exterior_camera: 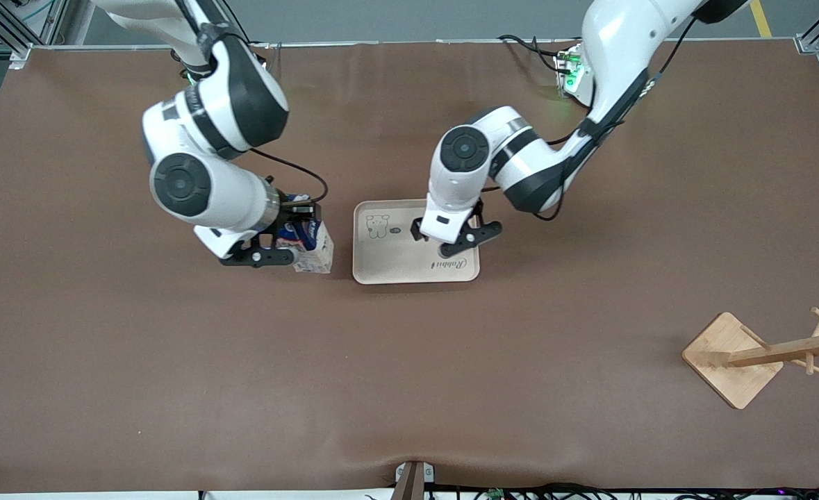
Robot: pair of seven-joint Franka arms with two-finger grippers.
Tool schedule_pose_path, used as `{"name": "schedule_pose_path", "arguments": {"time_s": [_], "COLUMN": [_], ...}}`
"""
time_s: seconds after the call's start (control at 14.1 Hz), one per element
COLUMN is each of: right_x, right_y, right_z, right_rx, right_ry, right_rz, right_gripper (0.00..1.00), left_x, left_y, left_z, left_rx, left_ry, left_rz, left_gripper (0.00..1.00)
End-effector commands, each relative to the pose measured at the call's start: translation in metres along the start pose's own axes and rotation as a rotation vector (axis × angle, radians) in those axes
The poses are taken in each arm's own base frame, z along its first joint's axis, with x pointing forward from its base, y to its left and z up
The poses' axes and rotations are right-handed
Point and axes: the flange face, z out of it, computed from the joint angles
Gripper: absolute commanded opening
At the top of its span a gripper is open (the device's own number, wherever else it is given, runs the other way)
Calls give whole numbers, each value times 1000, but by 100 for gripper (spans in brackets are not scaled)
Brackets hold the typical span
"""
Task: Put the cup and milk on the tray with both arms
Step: 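Lower the mug onto the tray while the right gripper lifts the carton, then release the mug and withdraw the left gripper while the right gripper carries the carton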
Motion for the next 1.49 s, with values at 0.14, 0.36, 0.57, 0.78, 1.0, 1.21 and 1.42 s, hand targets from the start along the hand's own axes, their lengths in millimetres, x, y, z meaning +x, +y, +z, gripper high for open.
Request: {"name": "schedule_pose_path", "arguments": {"time_s": [0.14, 0.36, 0.57, 0.78, 1.0, 1.21, 1.42], "right_x": [-12, -24, -21, -25, -30, -33, -34], "right_y": [-79, -119, -125, -140, -150, -153, -154], "right_z": [28, 60, 75, 95, 116, 118, 118], "right_rx": [-53, -150, -148, -139, -158, -120, -73], "right_ry": [28, 63, 63, 37, 14, -26, -66], "right_rz": [70, 82, 82, 67, 43, -4, -62], "right_gripper": [0, 0, 0, 0, 0, 0, 1], "left_x": [73, 137, 200, 241, 273, 295, 300], "left_y": [-37, -85, -148, -208, -267, -310, -331], "left_z": [-87, -141, -175, -201, -209, -213, -225], "left_rx": [44, 67, 30, 29, 61, 79, 88], "left_ry": [61, 76, 78, 110, 90, 87, 103], "left_rz": [7, 63, 106, 133, 202, 186, 151], "left_gripper": [100, 100, 100, 100, 100, 100, 100]}}
